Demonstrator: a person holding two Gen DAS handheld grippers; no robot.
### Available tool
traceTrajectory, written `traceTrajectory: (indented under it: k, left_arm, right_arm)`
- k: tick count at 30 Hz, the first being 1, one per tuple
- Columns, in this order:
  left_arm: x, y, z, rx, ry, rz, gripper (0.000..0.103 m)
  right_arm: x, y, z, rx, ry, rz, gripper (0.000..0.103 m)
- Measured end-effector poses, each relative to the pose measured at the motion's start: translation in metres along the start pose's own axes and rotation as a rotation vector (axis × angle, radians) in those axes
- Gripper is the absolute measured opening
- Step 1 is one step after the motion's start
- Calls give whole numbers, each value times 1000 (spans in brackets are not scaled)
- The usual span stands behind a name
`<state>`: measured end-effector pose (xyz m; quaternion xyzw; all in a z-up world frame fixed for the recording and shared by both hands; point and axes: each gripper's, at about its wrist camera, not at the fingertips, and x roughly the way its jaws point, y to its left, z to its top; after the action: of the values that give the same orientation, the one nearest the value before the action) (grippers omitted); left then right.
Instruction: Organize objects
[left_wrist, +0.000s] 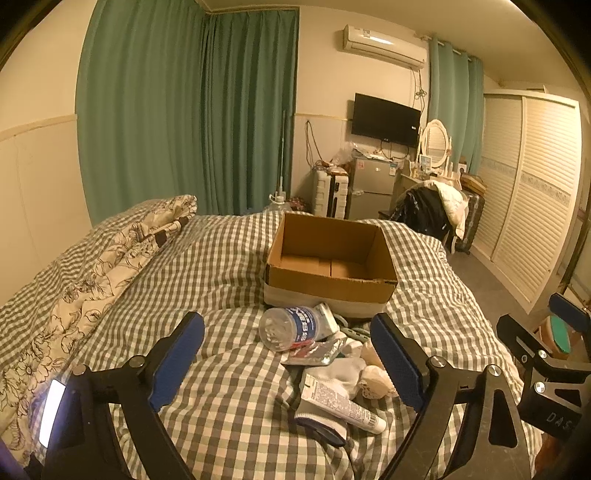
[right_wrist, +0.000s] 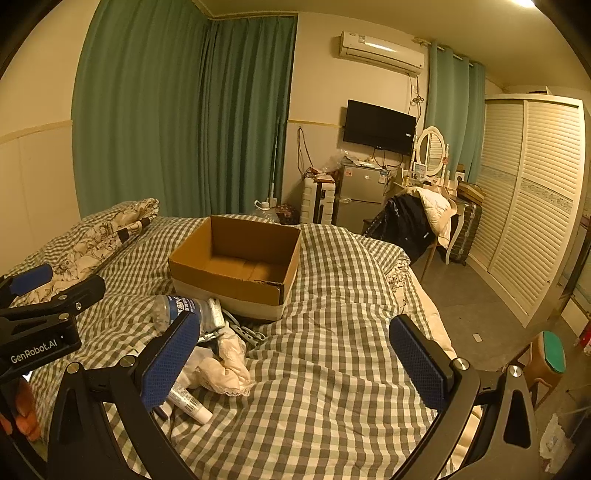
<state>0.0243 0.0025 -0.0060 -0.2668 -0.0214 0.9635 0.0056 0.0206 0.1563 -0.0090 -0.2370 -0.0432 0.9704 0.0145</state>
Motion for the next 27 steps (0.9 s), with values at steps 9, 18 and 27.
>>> traceTrajectory:
  k: [9, 18, 27]
  left_arm:
    - [34, -4, -27, 25, 134, 2, 93]
    - [82, -21, -61, 59, 265, -46, 82]
    - [79, -25, -59, 65, 252, -112, 21]
  right_arm:
    - [15, -8, -17, -1, 55, -8, 103]
    - [46, -12, -34, 11, 133, 10, 103]
    - [59, -11, -41, 12, 170, 17, 103]
